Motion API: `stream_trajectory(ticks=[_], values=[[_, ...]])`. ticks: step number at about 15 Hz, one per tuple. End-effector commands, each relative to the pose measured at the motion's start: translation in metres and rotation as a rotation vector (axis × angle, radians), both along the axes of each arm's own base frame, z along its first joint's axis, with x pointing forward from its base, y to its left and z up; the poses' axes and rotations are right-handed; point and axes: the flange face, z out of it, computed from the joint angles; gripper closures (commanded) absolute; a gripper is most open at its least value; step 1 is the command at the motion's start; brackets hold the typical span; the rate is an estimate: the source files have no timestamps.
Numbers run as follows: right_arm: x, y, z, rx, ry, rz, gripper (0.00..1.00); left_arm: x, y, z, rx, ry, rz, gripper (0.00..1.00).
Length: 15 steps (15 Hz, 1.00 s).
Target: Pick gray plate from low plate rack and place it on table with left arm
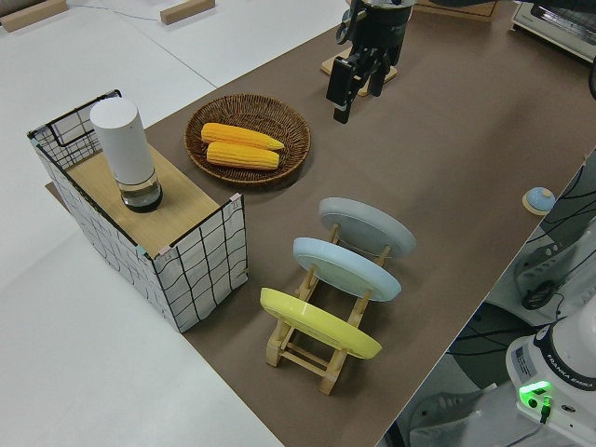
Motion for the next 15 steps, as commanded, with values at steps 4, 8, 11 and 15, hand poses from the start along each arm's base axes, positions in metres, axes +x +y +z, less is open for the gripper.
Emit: stream_trajectory(ticks=[4, 8, 11, 15], values=[[-0.003, 0.001, 0.003, 0.006, 0.007, 0.0, 0.013, -0.034, 0.015, -0.018, 0.021, 0.054, 0.009, 0.0], [-0.003, 0.001, 0.003, 0.006, 0.007, 0.0, 0.011, -0.054, 0.014, -0.041, 0.048, 0.04, -0.004, 0.0], [-0.003, 0.001, 0.003, 0.006, 0.007, 0.0, 0.011, -0.065, 0.014, -0.057, 0.05, 0.04, -0.007, 0.0], [-0.003, 0.001, 0.003, 0.006, 0.007, 0.0, 0.011, -0.075, 0.023, -0.082, 0.065, 0.034, -0.009, 0.0]])
